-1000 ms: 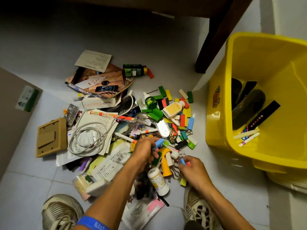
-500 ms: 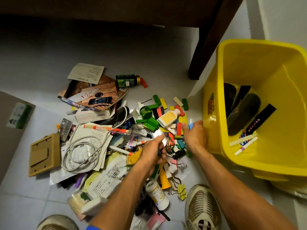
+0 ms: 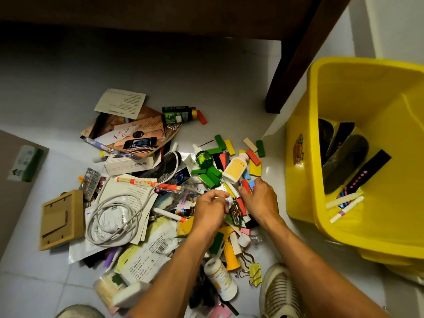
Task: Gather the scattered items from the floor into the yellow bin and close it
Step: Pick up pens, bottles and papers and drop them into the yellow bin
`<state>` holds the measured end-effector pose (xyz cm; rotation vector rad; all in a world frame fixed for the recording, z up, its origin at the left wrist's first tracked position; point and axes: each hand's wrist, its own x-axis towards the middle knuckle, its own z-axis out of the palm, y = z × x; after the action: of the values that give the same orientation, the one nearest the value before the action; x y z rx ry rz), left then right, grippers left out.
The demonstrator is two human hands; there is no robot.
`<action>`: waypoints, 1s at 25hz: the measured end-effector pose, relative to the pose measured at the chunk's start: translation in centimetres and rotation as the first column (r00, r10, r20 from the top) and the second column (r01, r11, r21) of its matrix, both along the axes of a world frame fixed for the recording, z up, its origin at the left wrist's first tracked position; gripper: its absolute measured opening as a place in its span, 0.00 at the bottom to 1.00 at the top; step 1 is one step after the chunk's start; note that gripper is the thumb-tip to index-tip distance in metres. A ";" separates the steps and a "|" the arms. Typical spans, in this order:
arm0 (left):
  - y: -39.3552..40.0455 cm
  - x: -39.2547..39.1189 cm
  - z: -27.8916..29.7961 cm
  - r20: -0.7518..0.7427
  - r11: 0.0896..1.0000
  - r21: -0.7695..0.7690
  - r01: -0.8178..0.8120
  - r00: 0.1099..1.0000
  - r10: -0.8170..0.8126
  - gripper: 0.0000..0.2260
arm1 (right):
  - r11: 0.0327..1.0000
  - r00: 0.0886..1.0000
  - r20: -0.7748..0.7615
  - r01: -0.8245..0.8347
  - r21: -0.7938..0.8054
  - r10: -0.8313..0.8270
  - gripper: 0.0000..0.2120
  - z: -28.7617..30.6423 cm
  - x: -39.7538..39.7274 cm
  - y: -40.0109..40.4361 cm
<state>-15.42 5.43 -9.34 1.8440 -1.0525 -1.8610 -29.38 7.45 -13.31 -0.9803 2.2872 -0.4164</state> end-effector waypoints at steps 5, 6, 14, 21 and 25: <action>0.3 -2.1 0.3 -0.109 1.000 -0.009 -0.027 0.994 0.026 0.11 | 0.966 0.884 0.452 0.209 -0.155 -0.118 0.08 3.4 0.5 2.1; 0.3 -2.6 0.5 -0.183 0.998 0.051 -0.023 0.983 0.032 0.14 | 0.969 0.860 0.503 0.186 -0.162 -0.081 0.06 4.3 1.0 2.5; 1.2 -2.5 0.6 -0.377 0.930 0.327 -0.167 0.880 0.290 0.13 | 0.790 0.456 0.761 0.601 0.119 -0.461 0.16 10.1 2.2 2.7; 1.1 -0.5 0.2 -0.462 0.856 0.453 -0.250 0.755 0.466 0.19 | 0.800 0.274 0.913 0.594 0.087 -0.303 0.15 11.0 3.6 3.7; 1.1 0.0 0.6 -0.458 0.804 0.512 -0.301 0.696 0.553 0.14 | 0.881 0.853 0.448 0.405 -0.245 -0.268 0.15 7.8 1.8 4.1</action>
<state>-15.41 6.51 -8.71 1.3356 0.0106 -2.2016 -27.62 11.57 -5.56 -0.5536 2.0360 -1.0842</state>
